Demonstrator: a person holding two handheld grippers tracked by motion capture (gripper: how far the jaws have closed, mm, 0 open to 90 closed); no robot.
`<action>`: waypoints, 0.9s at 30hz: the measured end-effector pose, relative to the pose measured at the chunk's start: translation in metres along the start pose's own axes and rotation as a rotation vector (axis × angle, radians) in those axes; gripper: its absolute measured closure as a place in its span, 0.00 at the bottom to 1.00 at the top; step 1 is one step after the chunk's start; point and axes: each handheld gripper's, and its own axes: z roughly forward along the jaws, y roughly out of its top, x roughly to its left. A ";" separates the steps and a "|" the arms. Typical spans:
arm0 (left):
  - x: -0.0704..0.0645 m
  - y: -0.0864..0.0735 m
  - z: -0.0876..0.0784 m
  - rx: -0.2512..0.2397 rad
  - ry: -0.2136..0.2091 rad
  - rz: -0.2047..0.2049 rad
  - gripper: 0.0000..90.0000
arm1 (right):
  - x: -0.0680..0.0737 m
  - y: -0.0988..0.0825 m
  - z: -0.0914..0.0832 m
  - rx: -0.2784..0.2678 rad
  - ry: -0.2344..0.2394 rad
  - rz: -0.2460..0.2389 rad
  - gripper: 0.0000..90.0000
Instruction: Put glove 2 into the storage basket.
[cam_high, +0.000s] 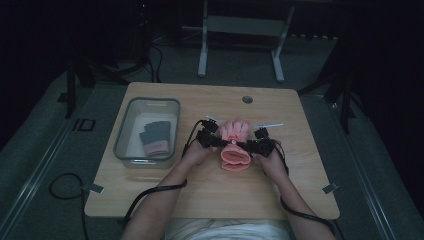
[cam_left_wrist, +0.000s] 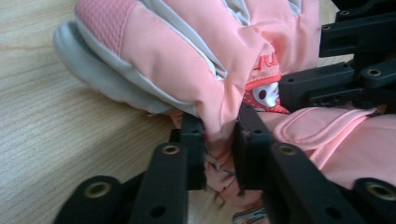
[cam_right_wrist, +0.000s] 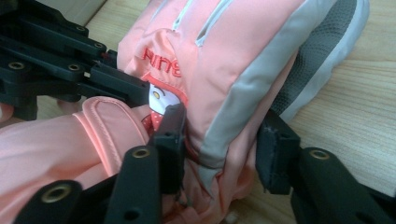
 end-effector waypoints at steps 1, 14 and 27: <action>-0.002 0.001 -0.001 0.001 0.001 0.002 0.87 | 0.002 0.000 -0.002 -0.012 0.002 -0.011 0.70; -0.020 0.018 -0.053 -0.082 0.012 0.059 0.88 | 0.035 0.023 -0.032 -0.117 -0.005 -0.065 0.72; -0.021 0.020 -0.112 -0.101 0.098 0.061 0.88 | 0.078 0.054 -0.032 -0.150 0.038 -0.123 0.72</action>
